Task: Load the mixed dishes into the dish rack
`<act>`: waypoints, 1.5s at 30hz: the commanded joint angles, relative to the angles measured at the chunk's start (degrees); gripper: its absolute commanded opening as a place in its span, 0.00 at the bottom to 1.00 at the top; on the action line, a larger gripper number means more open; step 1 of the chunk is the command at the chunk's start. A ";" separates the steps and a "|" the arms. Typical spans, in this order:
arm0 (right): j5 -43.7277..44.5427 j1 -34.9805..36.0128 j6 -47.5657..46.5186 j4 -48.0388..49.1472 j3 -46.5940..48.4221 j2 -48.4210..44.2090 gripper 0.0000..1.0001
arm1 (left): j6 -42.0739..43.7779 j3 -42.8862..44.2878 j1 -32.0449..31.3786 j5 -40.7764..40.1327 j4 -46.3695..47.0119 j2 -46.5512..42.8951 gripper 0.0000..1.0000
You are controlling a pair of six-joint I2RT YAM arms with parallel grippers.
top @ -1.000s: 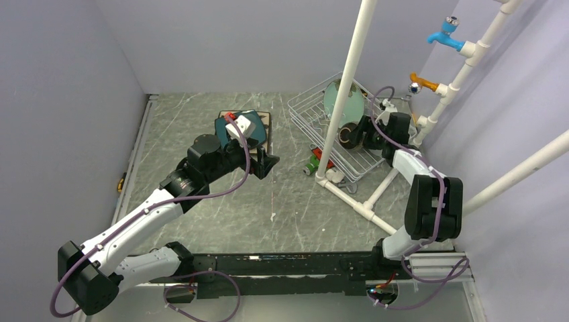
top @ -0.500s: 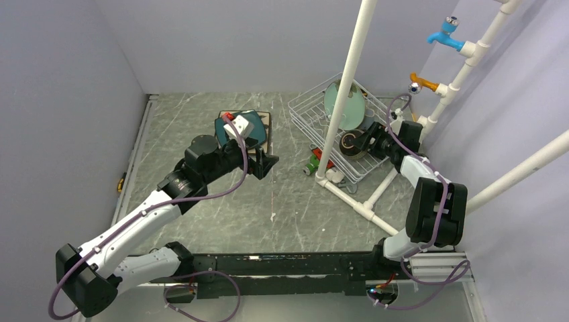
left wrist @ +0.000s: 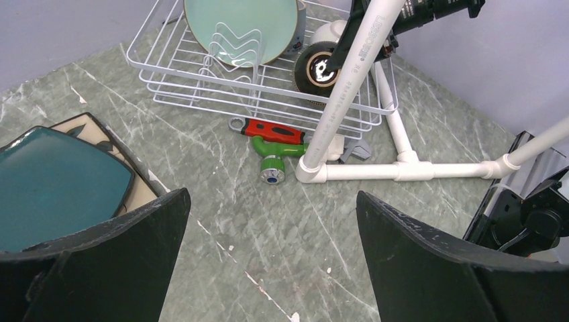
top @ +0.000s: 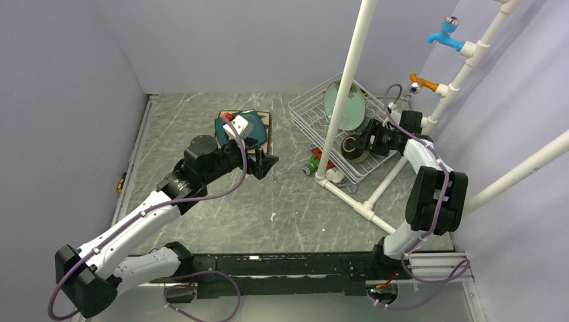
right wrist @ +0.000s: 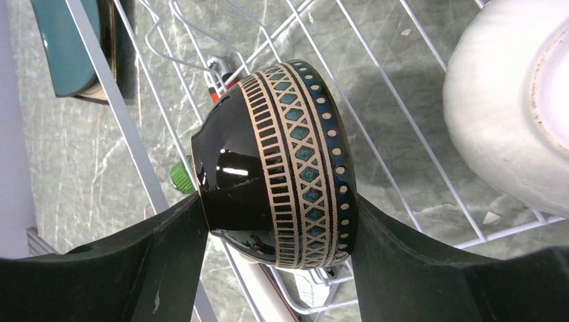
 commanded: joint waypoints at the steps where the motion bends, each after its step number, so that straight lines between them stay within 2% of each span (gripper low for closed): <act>1: -0.46 -0.18 -5.26 -6.79 5.65 0.71 0.17 | -0.38 1.69 0.15 0.86 2.09 -0.76 0.99; 9: 9.13 0.93 -8.90 -14.65 10.17 2.98 0.30 | -0.42 1.92 0.22 1.22 2.11 -0.59 0.99; 13: 11.01 1.62 -8.88 -14.62 10.82 3.64 0.43 | -0.52 1.82 0.19 1.31 2.06 -0.54 0.99; 17: 11.81 1.96 -8.96 -15.62 12.56 5.29 0.50 | -0.53 1.79 0.19 1.32 2.12 -0.47 1.00; 22: 16.29 2.67 -8.94 -15.55 12.89 4.24 0.64 | -0.48 1.76 0.17 1.29 2.11 -0.33 0.99; 31: 22.36 3.26 -9.84 -17.70 14.24 3.01 0.76 | -0.60 1.83 0.18 1.62 2.20 -0.13 0.99; 35: 24.14 3.50 -10.08 -17.22 13.81 1.37 0.86 | -0.59 1.77 0.21 1.50 2.18 -0.23 0.99; 45: 25.74 4.72 -9.19 -14.65 11.70 -4.15 0.89 | -0.68 1.74 0.22 1.50 2.36 -0.41 0.99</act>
